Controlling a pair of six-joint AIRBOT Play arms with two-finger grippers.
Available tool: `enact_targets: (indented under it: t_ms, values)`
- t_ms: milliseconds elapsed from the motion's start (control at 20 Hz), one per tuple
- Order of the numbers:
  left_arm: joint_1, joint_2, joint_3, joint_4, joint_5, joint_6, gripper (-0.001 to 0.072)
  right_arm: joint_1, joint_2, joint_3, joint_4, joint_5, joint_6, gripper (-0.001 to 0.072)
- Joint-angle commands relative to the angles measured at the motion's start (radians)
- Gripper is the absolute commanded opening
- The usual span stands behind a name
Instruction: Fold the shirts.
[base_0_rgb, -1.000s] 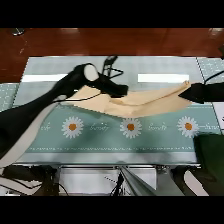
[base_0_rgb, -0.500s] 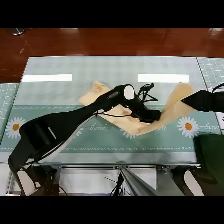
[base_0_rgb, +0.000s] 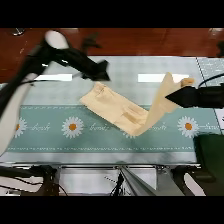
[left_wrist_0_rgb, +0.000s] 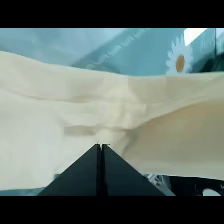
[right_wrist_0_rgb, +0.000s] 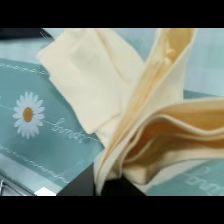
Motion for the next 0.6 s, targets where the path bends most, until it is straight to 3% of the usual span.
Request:
enact_targets:
  t_ms: [0, 150, 300, 500, 550]
  values:
    - [0.231, 0.252, -0.092, 0.121, -0.027, 0.01, 0.0026, 0.214, -0.143, 0.08, 0.009, -0.129, 0.025, 0.0018]
    - [0.337, 0.566, -0.291, 0.14, 0.062, 0.048, 0.0026, 0.38, -0.388, 0.255, 0.008, -0.212, 0.024, 0.0018]
    - [0.33, 0.873, -0.549, 0.14, 0.068, 0.048, 0.0026, 0.486, -0.671, 0.462, 0.009, -0.26, 0.024, 0.0018]
    - [0.307, 1.182, -0.887, 0.136, 0.093, -0.021, 0.0026, 0.532, -0.974, 0.66, 0.05, -0.317, 0.07, 0.002]
    - [0.307, 1.234, -0.959, 0.136, 0.121, -0.041, 0.0026, 0.531, -1.029, 0.685, 0.108, -0.316, 0.07, 0.0155]
